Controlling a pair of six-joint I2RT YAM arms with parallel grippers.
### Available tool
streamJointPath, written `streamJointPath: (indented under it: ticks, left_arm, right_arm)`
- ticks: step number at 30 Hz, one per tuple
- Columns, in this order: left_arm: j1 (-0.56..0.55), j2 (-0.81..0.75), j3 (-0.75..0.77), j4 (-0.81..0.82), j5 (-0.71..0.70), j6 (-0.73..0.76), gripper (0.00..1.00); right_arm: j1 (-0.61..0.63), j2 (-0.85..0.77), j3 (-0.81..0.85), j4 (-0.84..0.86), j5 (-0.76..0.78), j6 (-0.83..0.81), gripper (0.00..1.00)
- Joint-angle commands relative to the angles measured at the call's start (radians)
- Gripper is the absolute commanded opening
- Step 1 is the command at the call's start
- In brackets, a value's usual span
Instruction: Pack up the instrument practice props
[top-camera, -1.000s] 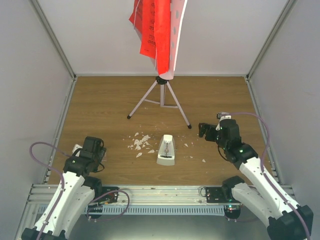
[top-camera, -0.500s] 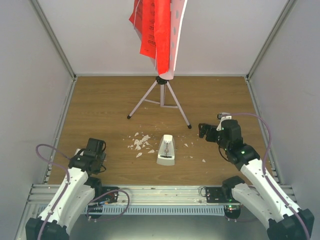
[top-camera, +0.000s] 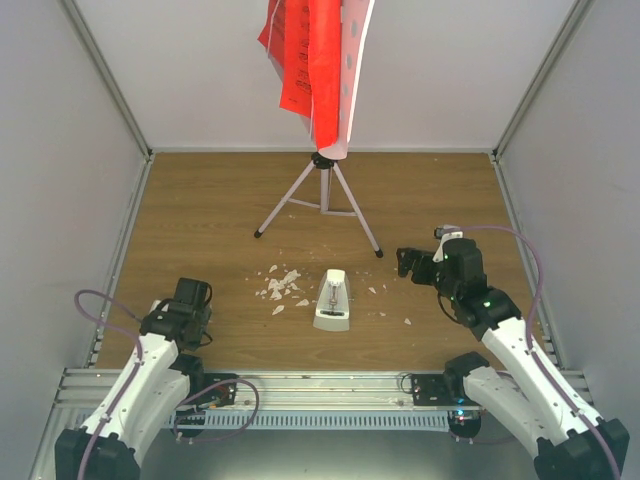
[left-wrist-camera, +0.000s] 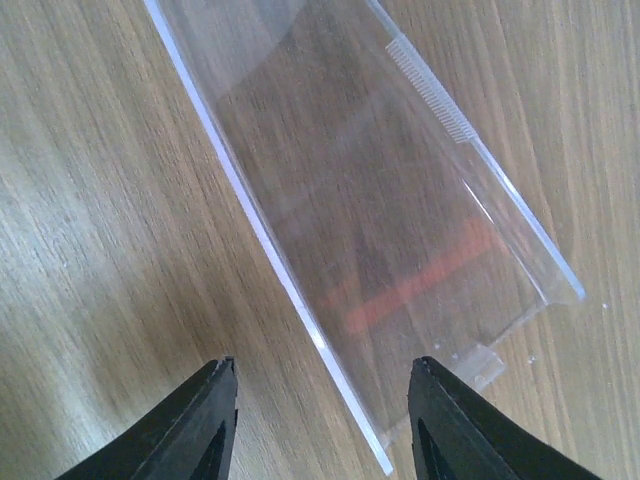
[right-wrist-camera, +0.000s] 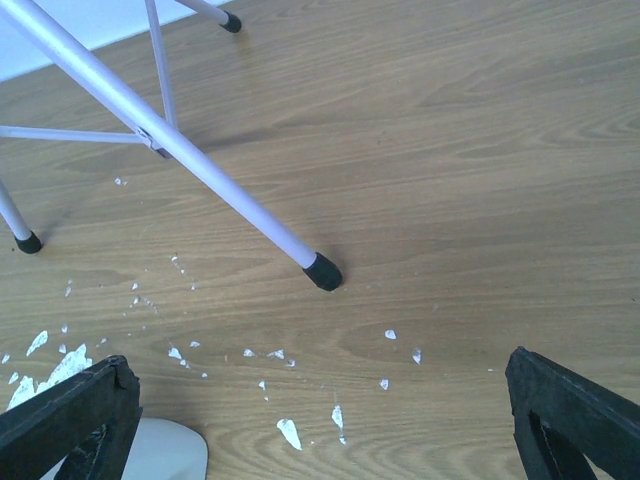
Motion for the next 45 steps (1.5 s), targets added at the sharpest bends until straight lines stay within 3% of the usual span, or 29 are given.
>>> streamJointPath:
  ticks: [1, 13, 24, 34, 45]
  left_arm:
    - [0.025, -0.002, -0.017, 0.055, -0.051, 0.037, 0.48]
    - [0.085, 0.072, -0.020, 0.156, -0.022, 0.140, 0.36]
    - [0.144, 0.119, -0.059, 0.256, 0.057, 0.256, 0.35]
    - [0.148, 0.134, -0.052, 0.255, 0.074, 0.286, 0.15]
    - [0.148, 0.100, 0.033, 0.196, 0.057, 0.335, 0.08]
  right_arm:
    - [-0.011, -0.010, 0.031, -0.027, -0.018, -0.014, 1.00]
    - [-0.011, -0.022, 0.047, -0.037, -0.037, -0.019, 1.00]
    - [-0.011, -0.009, 0.053, -0.036, -0.037, -0.017, 1.00]
    - [-0.011, -0.015, 0.055, -0.033, -0.038, -0.020, 1.00]
    - [-0.010, -0.013, 0.064, -0.036, -0.037, -0.027, 1.00]
